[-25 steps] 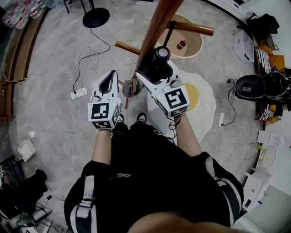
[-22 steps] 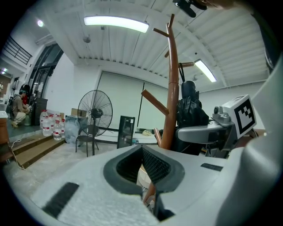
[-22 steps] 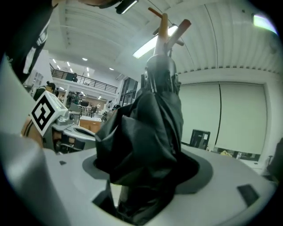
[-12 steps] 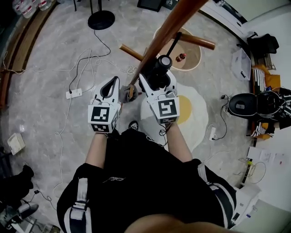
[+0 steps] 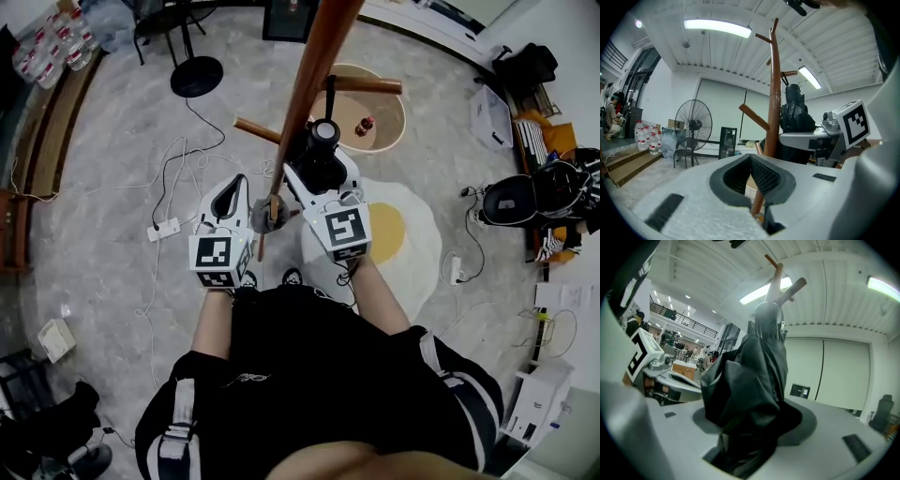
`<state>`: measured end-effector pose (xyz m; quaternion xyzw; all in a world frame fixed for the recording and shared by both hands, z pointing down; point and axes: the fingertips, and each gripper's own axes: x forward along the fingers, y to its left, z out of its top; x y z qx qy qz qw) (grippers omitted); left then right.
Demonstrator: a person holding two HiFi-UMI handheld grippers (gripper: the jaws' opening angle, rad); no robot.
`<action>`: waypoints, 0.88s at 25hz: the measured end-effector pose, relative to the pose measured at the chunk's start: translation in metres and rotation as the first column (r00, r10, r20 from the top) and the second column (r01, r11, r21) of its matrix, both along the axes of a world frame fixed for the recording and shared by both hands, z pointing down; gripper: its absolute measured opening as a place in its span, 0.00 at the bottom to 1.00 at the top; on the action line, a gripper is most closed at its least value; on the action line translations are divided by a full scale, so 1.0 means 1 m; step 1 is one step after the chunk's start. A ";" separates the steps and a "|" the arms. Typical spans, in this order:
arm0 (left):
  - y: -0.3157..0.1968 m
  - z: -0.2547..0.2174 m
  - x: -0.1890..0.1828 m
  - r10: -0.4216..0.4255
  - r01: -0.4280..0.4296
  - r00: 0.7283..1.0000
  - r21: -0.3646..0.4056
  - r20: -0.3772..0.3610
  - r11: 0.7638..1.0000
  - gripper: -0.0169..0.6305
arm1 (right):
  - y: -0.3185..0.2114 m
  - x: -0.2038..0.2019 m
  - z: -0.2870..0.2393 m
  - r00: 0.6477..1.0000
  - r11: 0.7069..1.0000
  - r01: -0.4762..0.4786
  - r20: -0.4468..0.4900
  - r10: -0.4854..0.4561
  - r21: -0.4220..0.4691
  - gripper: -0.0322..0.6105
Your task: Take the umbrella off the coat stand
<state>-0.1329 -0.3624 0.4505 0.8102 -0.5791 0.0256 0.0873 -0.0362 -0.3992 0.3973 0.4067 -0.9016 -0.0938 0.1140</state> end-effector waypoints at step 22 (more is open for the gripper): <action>-0.001 -0.013 0.009 0.072 -0.072 0.997 0.035 0.010 0.997 0.02 | 0.008 0.005 -0.036 0.996 0.998 -0.039 0.077 0.035 0.049 0.47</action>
